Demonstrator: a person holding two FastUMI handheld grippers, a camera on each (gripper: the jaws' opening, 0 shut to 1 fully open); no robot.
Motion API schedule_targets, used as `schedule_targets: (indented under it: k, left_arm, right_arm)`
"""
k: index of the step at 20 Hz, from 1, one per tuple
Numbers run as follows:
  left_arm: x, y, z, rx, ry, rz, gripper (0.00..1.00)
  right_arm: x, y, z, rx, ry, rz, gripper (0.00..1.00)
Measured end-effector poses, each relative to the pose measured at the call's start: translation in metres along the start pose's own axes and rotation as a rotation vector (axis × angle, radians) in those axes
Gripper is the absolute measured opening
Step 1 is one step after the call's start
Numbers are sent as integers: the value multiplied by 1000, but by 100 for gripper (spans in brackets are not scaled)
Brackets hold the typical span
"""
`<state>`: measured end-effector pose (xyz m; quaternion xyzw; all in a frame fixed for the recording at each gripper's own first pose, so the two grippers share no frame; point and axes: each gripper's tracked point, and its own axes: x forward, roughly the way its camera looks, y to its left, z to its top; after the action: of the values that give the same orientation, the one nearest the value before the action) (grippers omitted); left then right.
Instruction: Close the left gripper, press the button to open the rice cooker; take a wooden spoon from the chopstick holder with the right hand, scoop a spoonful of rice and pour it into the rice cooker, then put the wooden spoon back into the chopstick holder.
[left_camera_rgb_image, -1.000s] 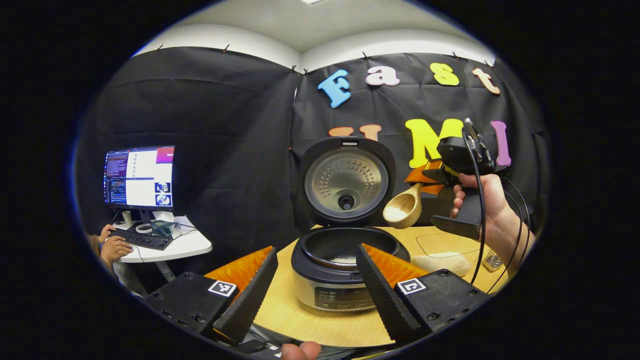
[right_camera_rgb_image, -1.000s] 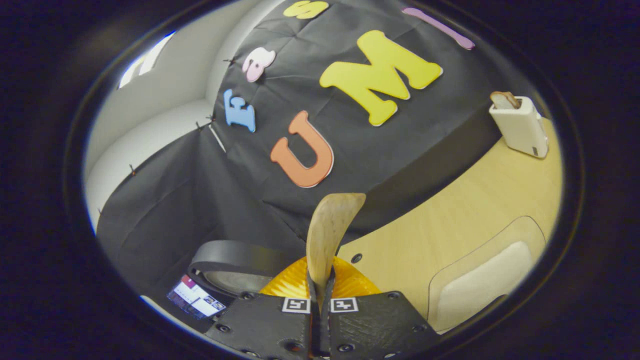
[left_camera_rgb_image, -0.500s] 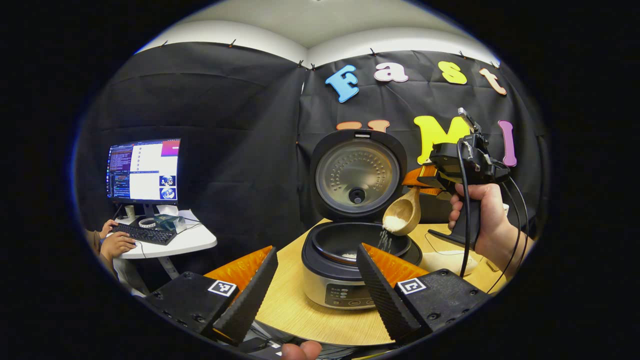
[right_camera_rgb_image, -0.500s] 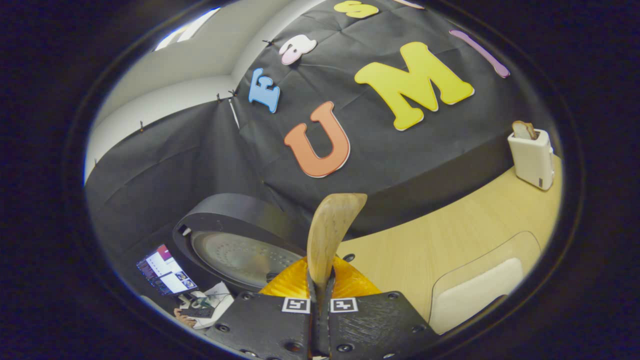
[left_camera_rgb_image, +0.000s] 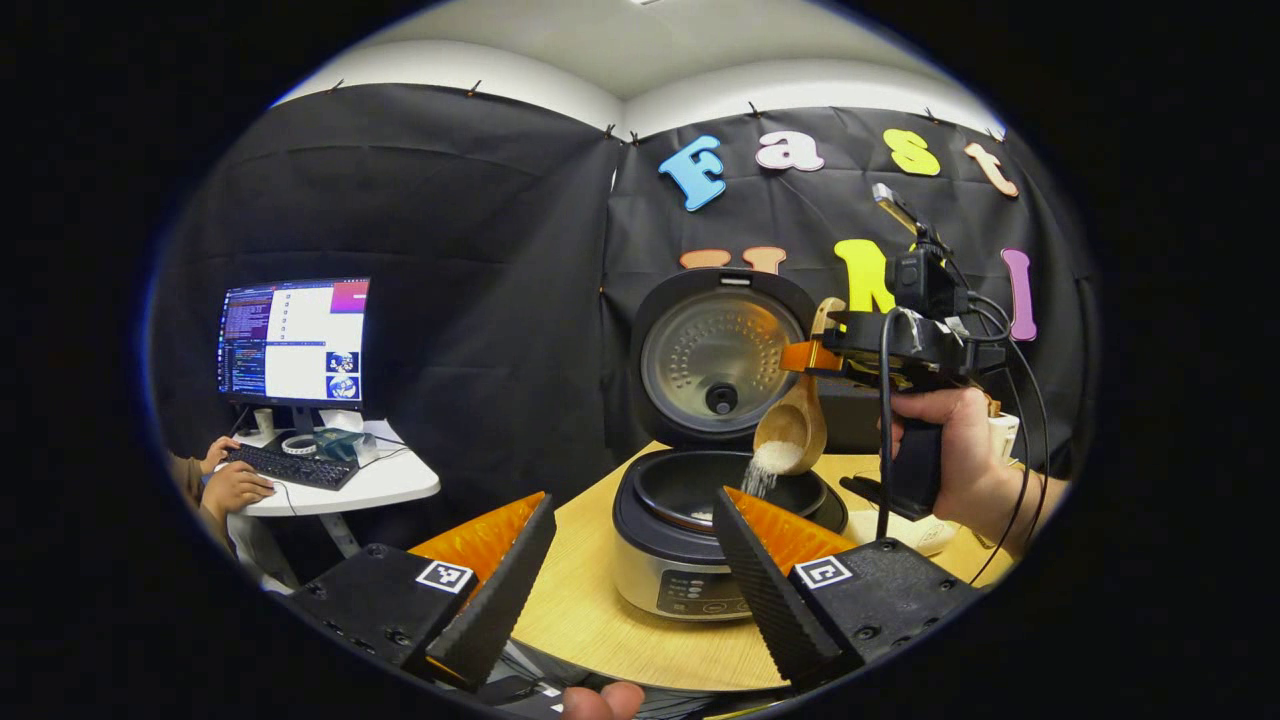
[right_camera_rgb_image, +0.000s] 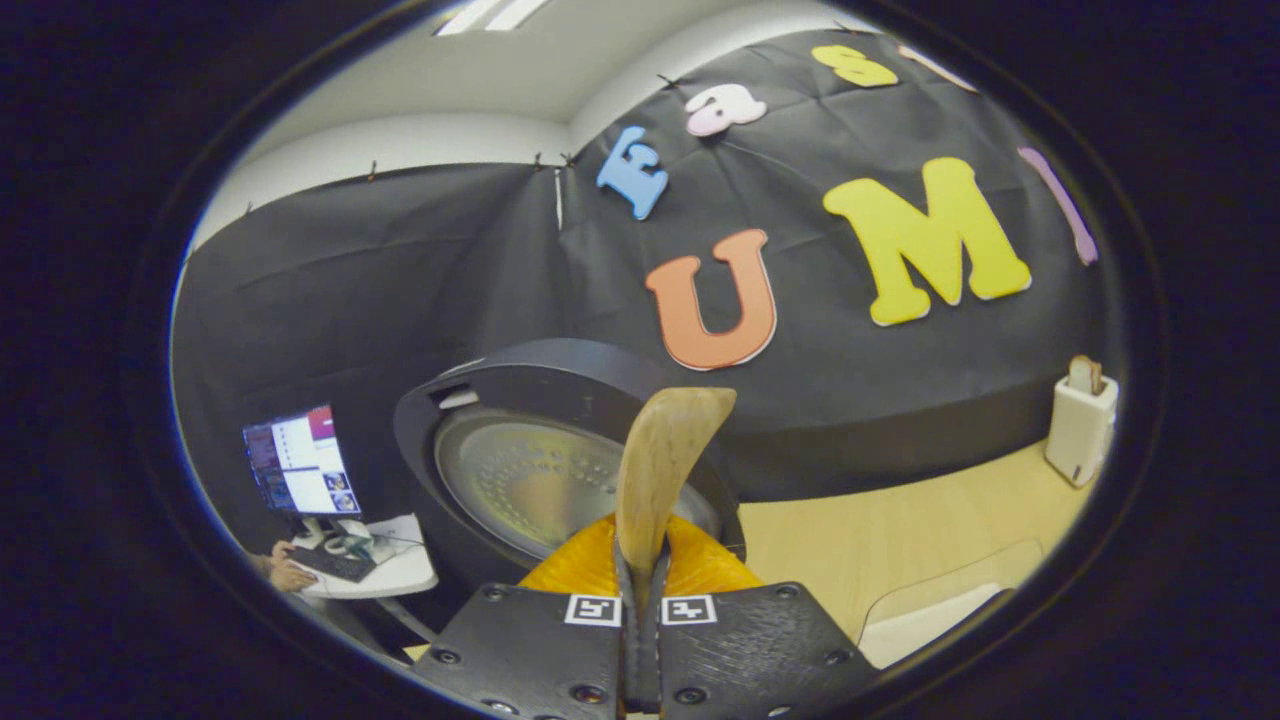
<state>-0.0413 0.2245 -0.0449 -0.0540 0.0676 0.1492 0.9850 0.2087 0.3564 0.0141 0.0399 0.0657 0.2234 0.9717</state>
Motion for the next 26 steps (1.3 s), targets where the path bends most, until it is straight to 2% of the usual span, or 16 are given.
schedule_targets:
  k: [12,15,22,26]
  left_arm:
    - [-1,3,5,-24,-16,-2,100]
    - [-2,5,7,-29,-23,1,100]
    - [-5,1,15,-56,-43,-14,100]
    - [-8,-2,18,-49,-52,-19,100]
  right_arm:
    - [-10,52,10,-493,-90,95,0]
    - [-19,66,9,-562,-118,119,0]
    - [-20,55,14,-442,-93,142,0]
    - [-37,40,25,-247,-64,150,0]
